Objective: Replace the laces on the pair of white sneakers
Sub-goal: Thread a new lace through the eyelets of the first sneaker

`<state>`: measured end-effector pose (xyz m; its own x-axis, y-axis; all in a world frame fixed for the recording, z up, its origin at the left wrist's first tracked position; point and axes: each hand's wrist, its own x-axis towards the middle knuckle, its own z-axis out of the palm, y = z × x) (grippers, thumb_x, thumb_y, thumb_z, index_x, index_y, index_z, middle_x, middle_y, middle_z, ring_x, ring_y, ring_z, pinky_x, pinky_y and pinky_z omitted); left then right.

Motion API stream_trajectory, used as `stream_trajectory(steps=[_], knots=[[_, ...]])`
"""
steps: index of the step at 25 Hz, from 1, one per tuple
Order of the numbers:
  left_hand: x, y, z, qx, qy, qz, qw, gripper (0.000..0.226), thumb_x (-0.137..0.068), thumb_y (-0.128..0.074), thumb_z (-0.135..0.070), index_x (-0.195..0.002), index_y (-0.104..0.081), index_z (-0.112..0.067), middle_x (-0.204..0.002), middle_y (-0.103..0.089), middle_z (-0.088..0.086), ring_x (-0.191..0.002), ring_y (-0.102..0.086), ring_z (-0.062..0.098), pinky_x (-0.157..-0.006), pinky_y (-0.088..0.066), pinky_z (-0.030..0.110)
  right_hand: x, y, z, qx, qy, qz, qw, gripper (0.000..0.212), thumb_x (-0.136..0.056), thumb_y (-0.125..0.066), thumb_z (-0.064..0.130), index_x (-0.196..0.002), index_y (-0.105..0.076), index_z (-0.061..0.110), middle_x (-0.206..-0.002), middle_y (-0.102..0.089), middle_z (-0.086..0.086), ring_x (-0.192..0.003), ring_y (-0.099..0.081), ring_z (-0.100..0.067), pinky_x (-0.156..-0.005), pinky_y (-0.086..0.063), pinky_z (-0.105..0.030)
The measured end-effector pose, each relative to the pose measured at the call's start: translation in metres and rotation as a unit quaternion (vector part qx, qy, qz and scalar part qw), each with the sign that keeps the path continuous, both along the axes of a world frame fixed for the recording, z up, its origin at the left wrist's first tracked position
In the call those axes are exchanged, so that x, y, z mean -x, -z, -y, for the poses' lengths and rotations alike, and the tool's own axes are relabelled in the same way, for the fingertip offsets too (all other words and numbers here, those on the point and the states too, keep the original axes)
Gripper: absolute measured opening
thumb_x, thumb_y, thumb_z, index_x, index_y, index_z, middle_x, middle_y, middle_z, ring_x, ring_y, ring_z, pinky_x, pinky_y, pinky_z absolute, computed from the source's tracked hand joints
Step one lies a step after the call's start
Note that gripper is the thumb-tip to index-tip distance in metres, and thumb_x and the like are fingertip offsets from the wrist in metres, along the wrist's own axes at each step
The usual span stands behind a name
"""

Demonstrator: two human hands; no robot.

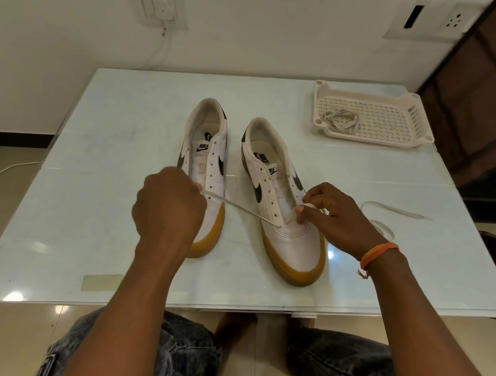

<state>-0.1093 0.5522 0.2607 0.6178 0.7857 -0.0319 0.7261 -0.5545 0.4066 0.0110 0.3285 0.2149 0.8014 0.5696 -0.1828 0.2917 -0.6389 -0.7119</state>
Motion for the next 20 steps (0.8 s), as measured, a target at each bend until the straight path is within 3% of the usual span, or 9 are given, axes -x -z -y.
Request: stream_trajectory(steps=[3,5,7,9,12,14,17,20], knots=[[0.001,-0.005,-0.013,-0.032,-0.044,0.107,0.993,0.014,-0.094,-0.058,-0.018,-0.1,-0.068,-0.01,-0.094,-0.069,0.008,-0.074,-0.057,0.02,-0.063,-0.043,0.032,-0.004,0.001,0.004,0.0,0.0,0.005,1.0,0.029,-0.092,-0.061,0.023,-0.064,-0.069,0.022,-0.096,-0.064,0.005,-0.091,-0.061,-0.011,-0.085,-0.048,-0.034],[-0.001,0.001,-0.012,-0.023,-0.029,0.102,0.994,0.013,-0.094,-0.057,-0.013,-0.103,-0.065,-0.009,-0.102,-0.063,0.01,-0.079,-0.059,0.024,-0.065,-0.043,0.033,-0.008,0.0,0.008,-0.018,0.02,-0.018,0.999,0.022,-0.091,-0.061,0.023,-0.071,-0.069,0.018,-0.092,-0.069,0.0,-0.088,-0.063,-0.015,-0.081,-0.049,-0.034],[-0.004,0.005,0.001,-0.022,0.036,0.075,0.996,0.023,-0.092,-0.057,-0.01,-0.114,-0.06,-0.009,-0.12,-0.052,0.012,-0.09,-0.061,0.032,-0.07,-0.044,0.035,-0.009,0.0,0.008,-0.022,0.028,-0.026,0.999,0.014,-0.091,-0.064,0.023,-0.083,-0.071,0.014,-0.09,-0.071,-0.001,-0.088,-0.064,-0.018,-0.078,-0.05,-0.029],[-0.007,0.009,0.02,-0.022,0.147,0.078,0.986,0.033,-0.091,-0.058,-0.011,-0.124,-0.056,-0.014,-0.131,-0.048,0.007,-0.1,-0.061,0.028,-0.074,-0.045,0.032,-0.007,0.001,0.007,-0.022,0.012,-0.01,1.0,0.004,-0.088,-0.067,0.02,-0.09,-0.07,0.018,-0.094,-0.071,0.003,-0.092,-0.064,-0.013,-0.074,-0.046,-0.012],[-0.011,0.018,0.044,0.067,0.288,0.065,0.953,0.021,-0.09,-0.066,-0.027,-0.109,-0.066,-0.021,-0.106,-0.066,-0.006,-0.092,-0.063,0.012,-0.076,-0.049,0.026,-0.002,0.001,0.003,-0.024,-0.004,0.007,1.0,0.015,-0.087,-0.07,0.025,-0.101,-0.066,0.021,-0.105,-0.066,0.005,-0.099,-0.062,-0.011,-0.074,-0.044,-0.012],[-0.012,0.025,0.053,0.107,0.313,0.028,0.943,0.018,-0.086,-0.071,-0.035,-0.1,-0.068,-0.023,-0.094,-0.068,-0.008,-0.086,-0.063,0.009,-0.078,-0.053,0.029,0.0,0.002,-0.003,-0.003,-0.004,0.028,1.0,0.034,-0.084,-0.069,0.044,-0.109,-0.061,0.022,-0.108,-0.061,0.006,-0.097,-0.06,-0.012,-0.077,-0.048,-0.021],[-0.016,0.031,0.058,0.111,0.312,0.004,0.944,0.011,-0.086,-0.072,-0.031,-0.092,-0.069,-0.022,-0.091,-0.068,-0.005,-0.084,-0.064,0.012,-0.077,-0.053,0.029,0.007,0.01,-0.017,0.072,0.041,0.097,0.992,0.058,-0.081,-0.055,0.068,-0.122,-0.054,0.026,-0.107,-0.059,0.008,-0.094,-0.06,-0.013,-0.081,-0.052,-0.036],[-0.019,0.034,0.059,0.106,0.307,0.003,0.946,0.005,-0.088,-0.07,-0.022,-0.085,-0.07,-0.018,-0.085,-0.067,-0.003,-0.079,-0.063,0.013,-0.071,-0.048,0.024,0.013,0.016,-0.026,0.136,0.068,0.174,0.973,0.045,-0.088,-0.056,0.056,-0.122,-0.057,0.026,-0.11,-0.06,0.005,-0.093,-0.061,-0.018,-0.085,-0.049,-0.041]])
